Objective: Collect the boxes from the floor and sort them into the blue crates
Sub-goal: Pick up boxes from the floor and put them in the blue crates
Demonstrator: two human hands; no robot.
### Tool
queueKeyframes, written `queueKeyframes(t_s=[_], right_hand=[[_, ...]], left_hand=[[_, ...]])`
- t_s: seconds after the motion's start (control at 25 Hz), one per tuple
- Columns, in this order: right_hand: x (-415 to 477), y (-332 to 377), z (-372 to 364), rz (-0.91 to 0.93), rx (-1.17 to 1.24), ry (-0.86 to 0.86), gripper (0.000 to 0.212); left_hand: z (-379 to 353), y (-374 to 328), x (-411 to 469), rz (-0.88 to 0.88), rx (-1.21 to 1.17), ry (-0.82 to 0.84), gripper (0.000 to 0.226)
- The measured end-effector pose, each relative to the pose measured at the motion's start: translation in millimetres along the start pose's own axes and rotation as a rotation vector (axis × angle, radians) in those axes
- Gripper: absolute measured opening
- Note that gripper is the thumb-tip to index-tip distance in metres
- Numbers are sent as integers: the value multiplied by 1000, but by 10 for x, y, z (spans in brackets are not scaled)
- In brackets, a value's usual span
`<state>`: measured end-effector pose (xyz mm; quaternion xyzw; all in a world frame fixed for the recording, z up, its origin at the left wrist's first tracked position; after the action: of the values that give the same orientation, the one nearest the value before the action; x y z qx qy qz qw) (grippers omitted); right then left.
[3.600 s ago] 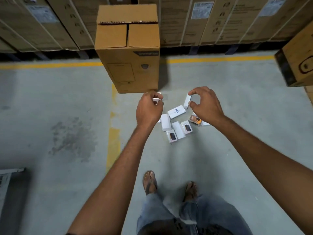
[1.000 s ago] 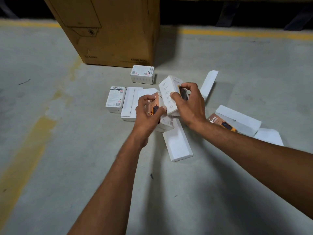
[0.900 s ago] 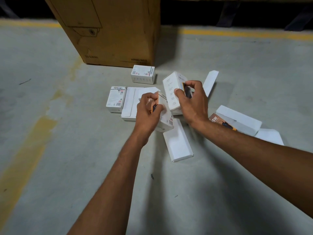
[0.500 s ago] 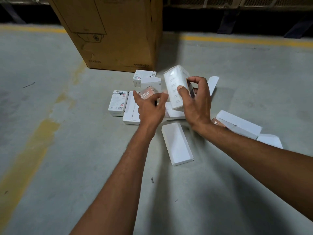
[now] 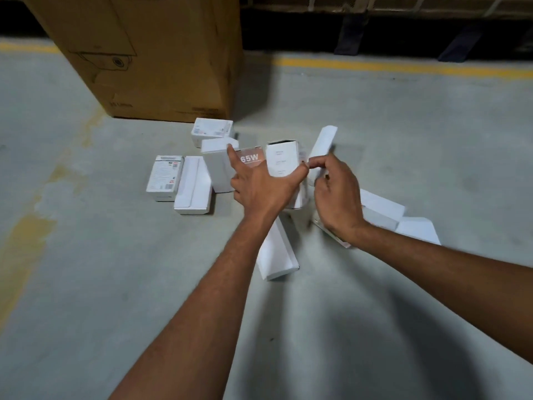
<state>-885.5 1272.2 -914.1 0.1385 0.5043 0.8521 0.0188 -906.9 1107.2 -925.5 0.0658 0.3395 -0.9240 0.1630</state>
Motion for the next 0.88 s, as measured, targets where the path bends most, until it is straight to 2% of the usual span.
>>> queueKeyframes(t_s=[0.12,0.24,0.32,0.48,0.72,0.8,0.88], right_hand=[[-113,-643,103,-234,-296,71,40],[-161,-1251,209,-404,-559,247,48],[-158,-1351,223,-324,-655,288,50],[-332,-1198,134,-58,-728,246,57],[-741,-1202,-81,-11,-789,305,72],[-704,-1187,-96,17,-767,302,63],[-584,-1122,-111,10,-620,291,59]], left_hand=[[-193,24,-96,-87,100,-13,89],[-326,104,-185,-85,86,20,71],[-400,162,-216,-83,98,25,72],[-533,330,-292,-67,105,24,80],[-491,493,-315,-72,78,-22,92],[-422,527,-309,-83,31,-72,89],[-286,576,-282,-92,-20,-146,90]])
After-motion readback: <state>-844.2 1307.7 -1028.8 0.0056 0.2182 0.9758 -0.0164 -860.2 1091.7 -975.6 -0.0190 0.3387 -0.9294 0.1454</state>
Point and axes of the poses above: each hand's wrist, its own x-axis towards the middle knuckle, its own z-axis out of the back of the hand, y = z × x, the point moved 7 cm from there along x, towards the middle knuckle, and after that the axes turned 11 degrees about x, right-handed, at the moved point
